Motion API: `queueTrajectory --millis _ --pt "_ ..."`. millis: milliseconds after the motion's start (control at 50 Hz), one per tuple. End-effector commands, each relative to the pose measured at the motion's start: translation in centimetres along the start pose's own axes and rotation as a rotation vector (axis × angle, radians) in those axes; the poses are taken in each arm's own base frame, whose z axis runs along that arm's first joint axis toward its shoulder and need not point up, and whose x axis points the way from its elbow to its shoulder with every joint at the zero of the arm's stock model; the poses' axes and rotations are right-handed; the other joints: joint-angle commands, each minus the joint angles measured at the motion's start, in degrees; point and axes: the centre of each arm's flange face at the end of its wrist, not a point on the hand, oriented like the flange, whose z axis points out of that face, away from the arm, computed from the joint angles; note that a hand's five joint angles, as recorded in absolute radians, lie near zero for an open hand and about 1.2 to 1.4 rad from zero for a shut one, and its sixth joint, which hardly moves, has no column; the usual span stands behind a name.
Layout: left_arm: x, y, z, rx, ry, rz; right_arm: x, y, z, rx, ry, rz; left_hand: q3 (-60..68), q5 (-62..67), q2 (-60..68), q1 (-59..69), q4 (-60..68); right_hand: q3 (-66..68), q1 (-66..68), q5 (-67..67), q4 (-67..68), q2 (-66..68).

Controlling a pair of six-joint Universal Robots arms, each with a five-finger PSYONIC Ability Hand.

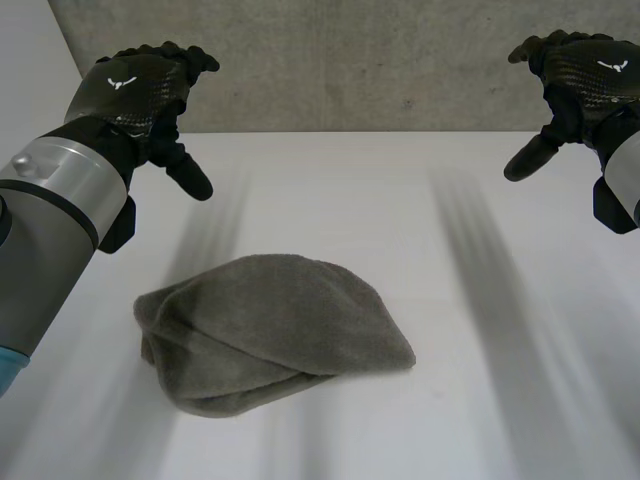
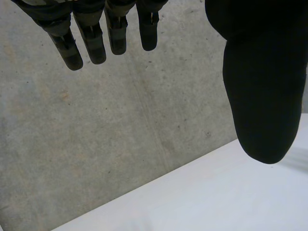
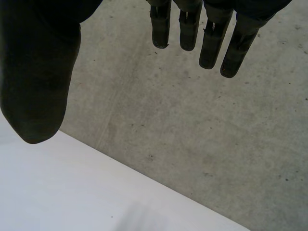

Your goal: Fold the towel.

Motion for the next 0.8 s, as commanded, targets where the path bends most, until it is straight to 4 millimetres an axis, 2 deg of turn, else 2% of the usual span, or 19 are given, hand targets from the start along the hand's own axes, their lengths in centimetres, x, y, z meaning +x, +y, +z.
queueTrajectory --millis 20,120,160,180,260,280,300,320,340,360,480,520,540,580,600,620,640,740,800 --pt "0.2 0.8 0.0 -0.015 0.014 0.009 -0.8 0.1 -0.1 0.002 -0.080 -0.074 3.28 3.09 3.18 3.18 3.29 -4.99 -3.03 -3.84 -5.76 -5.57" --pt "0.8 2.1 0.4 -0.043 0.048 0.025 -1.4 1.9 0.1 -0.053 -0.155 -0.230 7.16 6.97 7.06 7.05 7.17 -4.99 -3.03 -3.84 -5.76 -5.57" --pt "1.3 4.1 1.1 -0.099 0.088 0.060 -1.9 3.7 -0.1 -0.144 -0.190 -0.269 11.18 10.99 11.08 11.07 11.19 -4.99 -3.03 -3.84 -5.76 -5.57" --pt "1.3 4.2 1.1 -0.100 0.088 0.060 -1.9 3.7 -0.1 -0.145 -0.190 -0.269 11.20 11.00 11.10 11.09 11.21 -4.99 -3.03 -3.84 -5.76 -5.57" --pt "2.1 7.6 2.0 -0.194 0.152 0.147 -4.8 6.6 -1.5 -0.315 -0.313 -0.188 12.38 12.18 12.28 12.27 12.39 -4.99 -3.03 -3.84 -5.76 -5.57" --pt "2.2 7.6 2.0 -0.194 0.152 0.147 -5.3 7.5 -1.6 -0.353 -0.332 -0.155 12.38 12.18 12.28 12.27 12.39 -4.99 -3.03 -3.84 -5.76 -5.57" --pt "2.6 8.8 2.1 -0.222 0.173 0.177 -5.3 7.6 -1.6 -0.353 -0.332 -0.155 12.38 12.18 12.28 12.27 12.39 -4.99 -3.03 -3.84 -5.76 -5.57" --pt "2.6 8.8 2.1 -0.222 0.173 0.177 -6.3 8.7 -1.9 -0.393 -0.363 -0.110 12.38 12.18 12.28 12.27 12.39 -4.99 -3.03 -3.84 -5.76 -5.57" --pt "3.3 10.2 2.2 -0.254 0.198 0.211 -6.9 9.8 -2.1 -0.430 -0.386 -0.065 12.38 12.18 12.28 12.27 12.39 -4.99 -3.03 -3.84 -5.76 -5.57" --pt "3.9 11.5 2.2 -0.283 0.221 0.240 -6.9 9.8 -2.1 -0.430 -0.386 -0.065 12.21 12.02 12.11 12.10 12.22 -4.99 -3.03 -3.84 -5.76 -5.57" --pt "4.6 14.6 2.3 -0.355 0.258 0.296 -8.4 14.0 -2.3 -0.513 -0.453 0.071 13.55 13.36 13.45 13.44 13.56 -4.99 -3.03 -3.84 -5.76 -5.57" --pt "5.1 16.2 2.2 -0.392 0.285 0.316 -8.6 14.9 -2.3 -0.530 -0.456 0.076 27.92 27.73 27.82 27.81 27.93 -4.99 -3.03 -3.84 -5.76 -5.57" --pt "5.1 16.3 2.2 -0.392 0.285 0.317 -8.8 15.4 -2.2 -0.535 -0.453 0.071 28.02 27.83 27.92 27.91 28.03 -4.99 -3.03 -3.84 -5.76 -5.57" --pt "6.1 16.6 2.3 -0.383 0.306 0.326 -8.8 15.5 -2.1 -0.534 -0.445 0.065 56.81 56.62 56.71 56.70 56.82 -4.99 -3.03 -3.84 -5.76 -5.57" --pt "6.1 16.6 2.3 -0.383 0.306 0.326 -8.6 15.2 -1.8 -0.523 -0.431 0.060 56.95 56.76 56.85 56.84 56.96 -4.99 -3.03 -3.84 -5.76 -5.57" --pt "6.6 16.2 2.6 -0.352 0.310 0.328 -8.6 15.2 -1.8 -0.523 -0.431 0.060 67.09 66.89 66.99 66.98 67.10 -4.99 -3.03 -3.84 -5.76 -5.57" --pt "6.6 16.2 2.6 -0.352 0.310 0.328 -8.1 15.0 -1.4 -0.513 -0.407 0.058 67.19 67.00 67.09 67.08 67.20 -4.99 -3.03 -3.84 -5.76 -5.57" --pt "8.8 11.9 4.7 -0.102 0.301 0.307 -7.3 13.3 -1.1 -0.457 -0.369 0.048 67.19 67.00 67.09 67.08 67.20 -4.99 -3.03 -3.84 -5.76 -5.57" --pt "9.4 10.1 5.2 -0.015 0.286 0.295 -5.1 12.1 -0.2 -0.413 -0.300 0.056 67.19 67.00 67.09 67.08 67.20 -4.99 -3.03 -3.84 -5.76 -5.57"
